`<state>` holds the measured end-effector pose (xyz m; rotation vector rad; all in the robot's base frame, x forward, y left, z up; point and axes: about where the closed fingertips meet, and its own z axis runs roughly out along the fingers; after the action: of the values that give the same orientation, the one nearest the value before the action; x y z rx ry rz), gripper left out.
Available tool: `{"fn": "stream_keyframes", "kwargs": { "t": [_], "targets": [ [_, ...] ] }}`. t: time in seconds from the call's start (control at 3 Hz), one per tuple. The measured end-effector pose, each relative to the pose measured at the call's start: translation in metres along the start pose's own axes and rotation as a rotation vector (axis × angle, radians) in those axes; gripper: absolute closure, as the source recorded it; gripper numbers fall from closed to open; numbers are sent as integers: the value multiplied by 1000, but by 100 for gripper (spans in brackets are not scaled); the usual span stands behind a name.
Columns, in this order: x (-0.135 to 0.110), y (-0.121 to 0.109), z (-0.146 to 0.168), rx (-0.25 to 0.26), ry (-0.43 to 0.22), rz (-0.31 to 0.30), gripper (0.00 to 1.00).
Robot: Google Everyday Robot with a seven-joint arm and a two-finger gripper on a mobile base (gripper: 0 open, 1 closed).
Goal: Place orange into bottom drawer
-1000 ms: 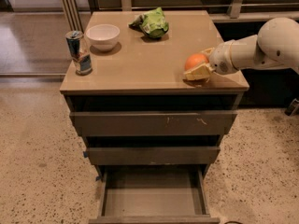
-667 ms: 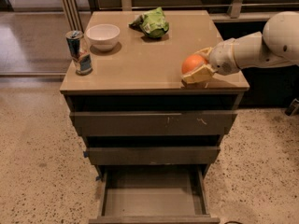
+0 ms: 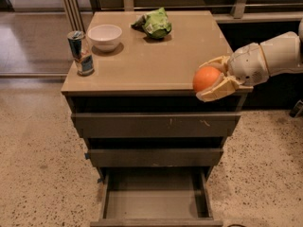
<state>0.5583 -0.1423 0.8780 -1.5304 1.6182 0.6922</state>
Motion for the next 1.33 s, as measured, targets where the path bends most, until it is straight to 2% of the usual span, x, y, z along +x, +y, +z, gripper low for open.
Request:
{"fn": "stream_keyframes", "kwargs": {
  "t": [0.33,0.67,1.0,1.33],
  "targets": [
    [0,2,2,-11,3,0,100],
    [20,9,14,-2,27,-1,100],
    [62,39,32,24,18,29,100],
    [121,86,64,5,20,73,100]
  ]
}}
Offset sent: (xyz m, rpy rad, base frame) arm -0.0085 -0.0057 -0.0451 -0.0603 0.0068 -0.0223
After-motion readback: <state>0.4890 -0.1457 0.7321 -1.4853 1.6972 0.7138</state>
